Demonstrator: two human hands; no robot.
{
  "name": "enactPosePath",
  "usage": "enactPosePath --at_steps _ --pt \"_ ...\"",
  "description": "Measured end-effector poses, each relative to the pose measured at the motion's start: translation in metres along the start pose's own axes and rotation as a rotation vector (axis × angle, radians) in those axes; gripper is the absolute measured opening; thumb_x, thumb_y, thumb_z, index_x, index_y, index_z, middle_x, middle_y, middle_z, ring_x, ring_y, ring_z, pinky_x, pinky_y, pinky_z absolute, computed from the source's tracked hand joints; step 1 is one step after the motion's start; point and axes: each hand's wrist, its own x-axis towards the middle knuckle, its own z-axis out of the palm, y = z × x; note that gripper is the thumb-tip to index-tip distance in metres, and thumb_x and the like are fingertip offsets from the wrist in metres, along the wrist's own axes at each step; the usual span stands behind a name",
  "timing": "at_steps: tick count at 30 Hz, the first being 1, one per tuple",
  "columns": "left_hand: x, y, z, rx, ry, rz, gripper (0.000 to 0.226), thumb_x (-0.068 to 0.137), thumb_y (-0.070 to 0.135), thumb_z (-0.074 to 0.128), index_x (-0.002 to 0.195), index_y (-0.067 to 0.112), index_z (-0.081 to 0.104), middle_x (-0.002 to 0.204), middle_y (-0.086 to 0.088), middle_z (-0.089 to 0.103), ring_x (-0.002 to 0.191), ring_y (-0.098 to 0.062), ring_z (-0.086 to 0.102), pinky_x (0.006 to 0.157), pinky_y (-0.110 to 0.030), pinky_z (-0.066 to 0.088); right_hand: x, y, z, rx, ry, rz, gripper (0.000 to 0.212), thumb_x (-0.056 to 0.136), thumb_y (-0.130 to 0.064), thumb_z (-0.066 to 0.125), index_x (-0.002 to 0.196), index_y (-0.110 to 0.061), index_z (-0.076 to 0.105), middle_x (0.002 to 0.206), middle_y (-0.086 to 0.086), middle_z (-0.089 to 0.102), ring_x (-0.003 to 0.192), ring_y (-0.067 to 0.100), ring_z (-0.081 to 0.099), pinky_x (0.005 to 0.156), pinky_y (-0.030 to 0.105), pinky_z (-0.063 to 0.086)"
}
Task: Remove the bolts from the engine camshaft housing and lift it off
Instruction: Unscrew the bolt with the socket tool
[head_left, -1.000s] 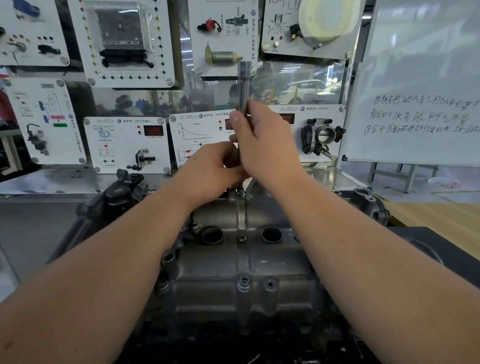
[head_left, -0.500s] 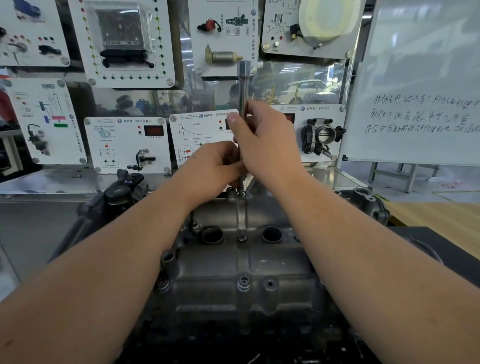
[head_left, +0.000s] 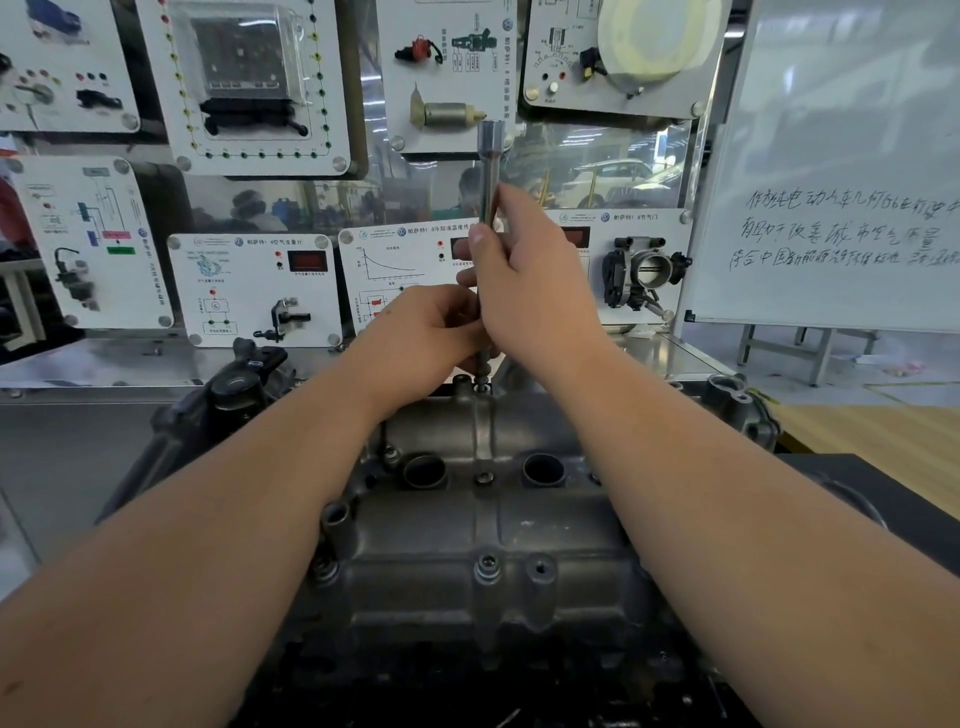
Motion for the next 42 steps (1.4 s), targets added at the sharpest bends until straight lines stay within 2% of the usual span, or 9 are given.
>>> enactPosePath --at_steps 7,13,18,24,28,31,35,39,42 --pt "0.0018 0.0009 -0.0016 0.021 -0.009 0.013 0.027 0.091 0.016 0.069 0.107 -0.005 0.064 0.092 -0.019 0.074 0.087 -0.039 0.07 0.087 -0.058 0.055 -0.0023 -0.0004 -0.0031 -0.1 0.071 -0.057 0.023 0.101 -0.03 0.056 0.084 -0.014 0.056 0.068 -0.009 0.056 0.065 0.004 0.051 0.058 0.017 0.037" --pt "0.0023 -0.0022 0.0016 -0.045 -0.007 -0.013 0.015 0.099 0.019 0.061 0.102 0.007 0.07 0.091 -0.009 0.077 0.081 -0.019 0.074 0.057 -0.015 0.047 -0.0001 -0.0013 -0.0033 -0.044 0.052 0.005 0.026 0.104 -0.024 0.048 0.126 -0.015 0.058 0.097 0.008 0.071 0.092 0.025 0.068 0.082 0.045 0.056" --pt "0.0013 -0.0044 -0.0024 -0.046 -0.019 -0.021 0.012 0.093 0.009 0.066 0.103 0.004 0.07 0.089 -0.011 0.077 0.081 -0.022 0.076 0.051 -0.014 0.048 -0.0025 -0.0003 -0.0003 0.003 0.055 0.012 0.041 0.104 -0.022 0.046 0.145 -0.02 0.042 0.097 0.005 0.072 0.083 0.018 0.072 0.078 0.044 0.059" --pt "-0.0005 0.004 -0.0021 -0.033 -0.024 -0.002 0.054 0.07 0.035 0.074 0.106 -0.004 0.064 0.089 -0.017 0.073 0.088 -0.044 0.069 0.088 -0.061 0.055 -0.0027 -0.0035 -0.0039 -0.043 0.112 -0.022 0.03 0.1 -0.028 0.059 0.124 -0.011 0.062 0.102 0.004 0.072 0.092 0.02 0.067 0.087 0.043 0.054" --pt "0.0026 -0.0017 -0.0003 -0.019 -0.003 0.0 0.04 0.078 0.035 0.074 0.1 0.002 0.066 0.083 -0.009 0.074 0.083 -0.03 0.073 0.07 -0.041 0.056 0.0002 -0.0011 -0.0054 -0.077 0.088 -0.027 0.021 0.101 -0.024 0.055 0.105 -0.006 0.063 0.087 0.012 0.069 0.086 0.029 0.066 0.078 0.046 0.054" --pt "0.0035 -0.0045 0.0004 -0.065 -0.001 -0.006 0.007 0.093 0.014 0.066 0.096 0.01 0.07 0.085 -0.005 0.076 0.077 -0.018 0.074 0.054 -0.014 0.047 -0.0002 -0.0024 -0.0032 -0.056 0.051 -0.029 0.03 0.103 -0.022 0.049 0.132 -0.015 0.055 0.093 0.009 0.071 0.088 0.026 0.07 0.08 0.042 0.057" --pt "0.0026 -0.0049 -0.0009 -0.058 -0.009 0.004 0.009 0.09 0.005 0.067 0.094 0.01 0.072 0.085 -0.006 0.077 0.079 -0.021 0.075 0.051 -0.01 0.045 -0.0026 0.0 -0.0001 -0.025 0.053 -0.03 0.051 0.105 -0.021 0.046 0.153 -0.024 0.032 0.091 0.004 0.073 0.079 0.017 0.072 0.077 0.039 0.059" --pt "0.0029 -0.0016 -0.0014 -0.045 -0.014 0.024 0.03 0.081 0.01 0.074 0.106 -0.004 0.066 0.093 -0.021 0.073 0.082 -0.032 0.074 0.079 -0.047 0.061 -0.0017 0.0009 0.0006 -0.053 0.071 -0.042 0.04 0.1 -0.026 0.057 0.139 -0.02 0.051 0.102 -0.002 0.073 0.085 0.014 0.069 0.079 0.029 0.054" --pt "0.0008 0.0018 -0.0012 -0.037 -0.01 0.03 0.048 0.068 0.028 0.072 0.106 0.0 0.066 0.088 -0.015 0.074 0.084 -0.036 0.072 0.087 -0.056 0.057 -0.0023 0.0004 -0.0004 -0.079 0.09 -0.07 0.019 0.095 -0.025 0.066 0.113 -0.019 0.067 0.08 -0.011 0.065 0.073 0.008 0.059 0.069 0.022 0.044"
